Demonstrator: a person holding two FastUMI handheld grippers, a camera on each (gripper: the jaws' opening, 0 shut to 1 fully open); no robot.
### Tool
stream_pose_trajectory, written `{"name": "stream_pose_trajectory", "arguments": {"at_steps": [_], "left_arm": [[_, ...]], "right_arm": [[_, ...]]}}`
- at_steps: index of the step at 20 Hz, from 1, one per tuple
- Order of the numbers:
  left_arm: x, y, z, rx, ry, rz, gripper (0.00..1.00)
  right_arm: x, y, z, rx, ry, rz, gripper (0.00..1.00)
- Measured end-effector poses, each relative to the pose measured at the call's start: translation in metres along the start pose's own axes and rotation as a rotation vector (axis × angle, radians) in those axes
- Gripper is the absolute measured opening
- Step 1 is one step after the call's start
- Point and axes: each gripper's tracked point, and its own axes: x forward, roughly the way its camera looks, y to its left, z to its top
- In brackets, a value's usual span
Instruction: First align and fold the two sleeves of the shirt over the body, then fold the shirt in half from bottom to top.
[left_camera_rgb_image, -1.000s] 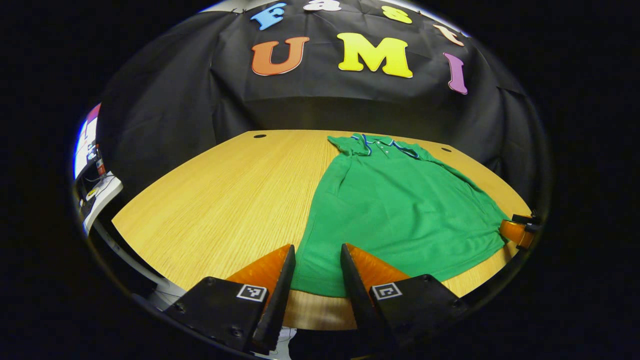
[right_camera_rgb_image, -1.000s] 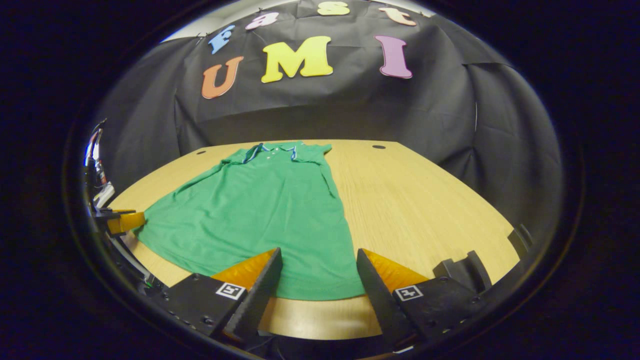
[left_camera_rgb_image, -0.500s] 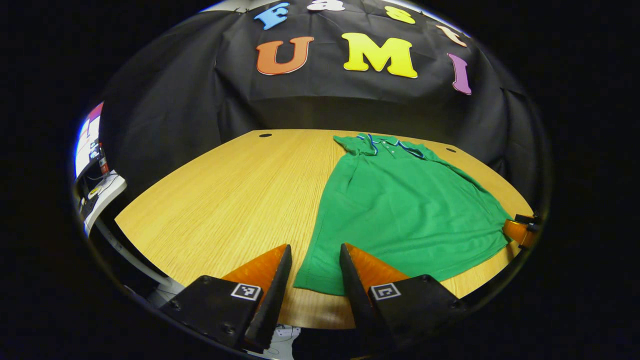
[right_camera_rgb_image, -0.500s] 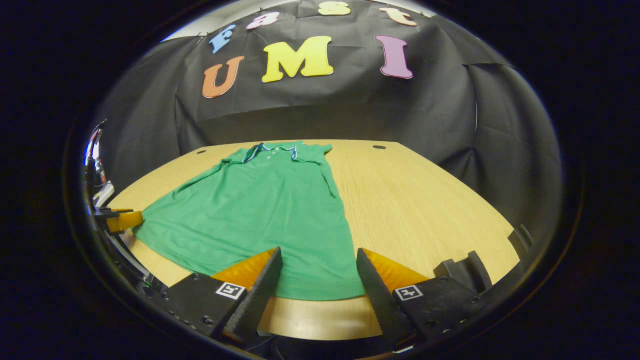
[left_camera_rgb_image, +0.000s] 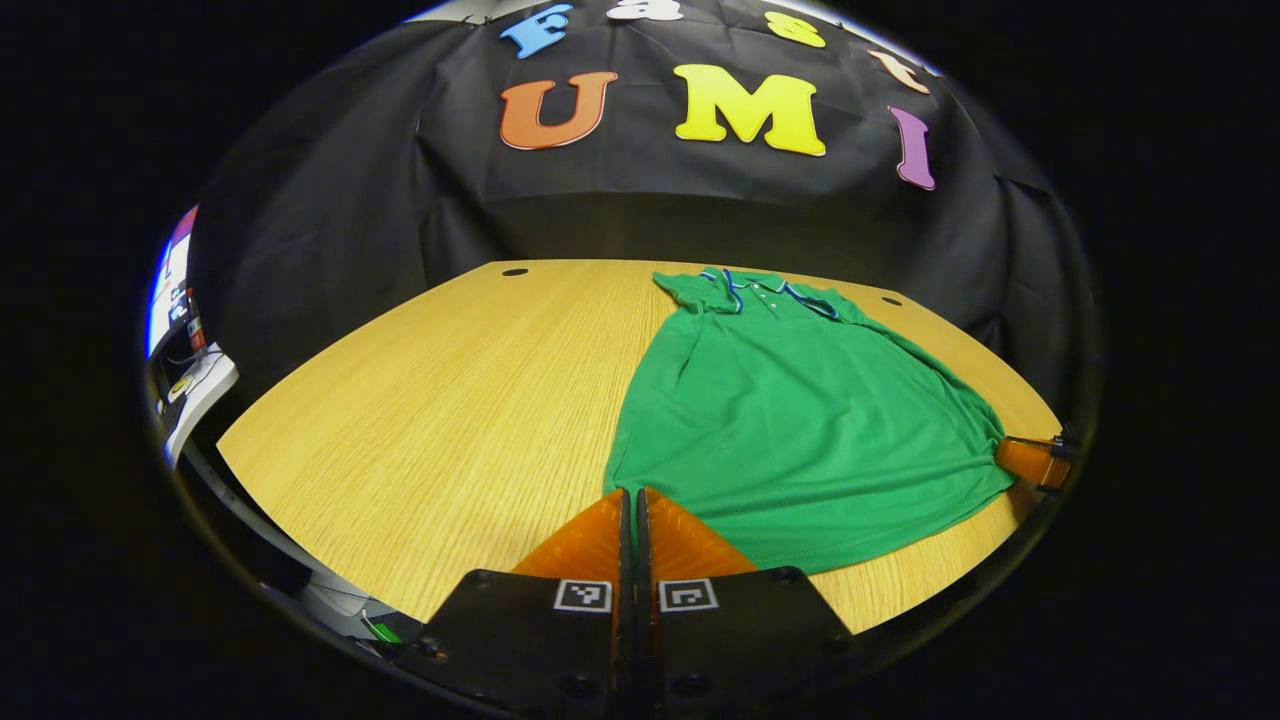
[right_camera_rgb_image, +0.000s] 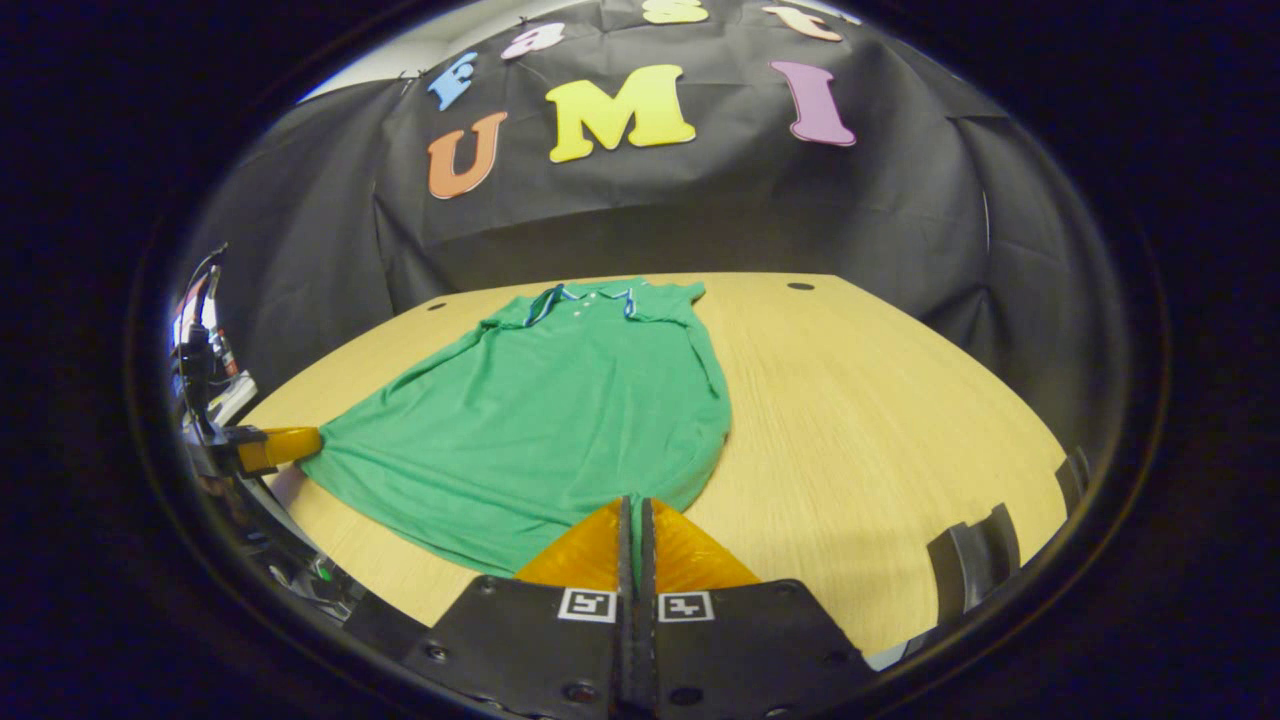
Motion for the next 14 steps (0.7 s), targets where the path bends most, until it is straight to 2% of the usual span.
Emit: {"name": "stream_pose_trajectory", "arguments": {"at_steps": [2,5,6,8,14], "left_arm": [[0.002,-0.008,0.002,-0.042,-0.011,-0.030,0.03],[0.005,-0.011,0.014,-0.021,-0.031,-0.036,0.03],[0.005,-0.014,0.020,-0.012,-0.043,-0.043,0.03],[0.007,-0.019,0.037,0.011,-0.078,-0.050,0.03],[0.019,-0.043,0.114,0.078,-0.230,-0.084,0.03]], "right_arm": [[-0.001,-0.002,0.001,0.016,0.020,0.018,0.00],[-0.003,-0.009,0.014,0.025,-0.002,0.027,0.00],[-0.004,-0.010,0.021,0.035,-0.016,0.033,0.03],[-0.005,-0.012,0.036,0.046,-0.034,0.044,0.00],[-0.001,-0.014,0.118,0.019,-0.151,0.050,0.00]]}}
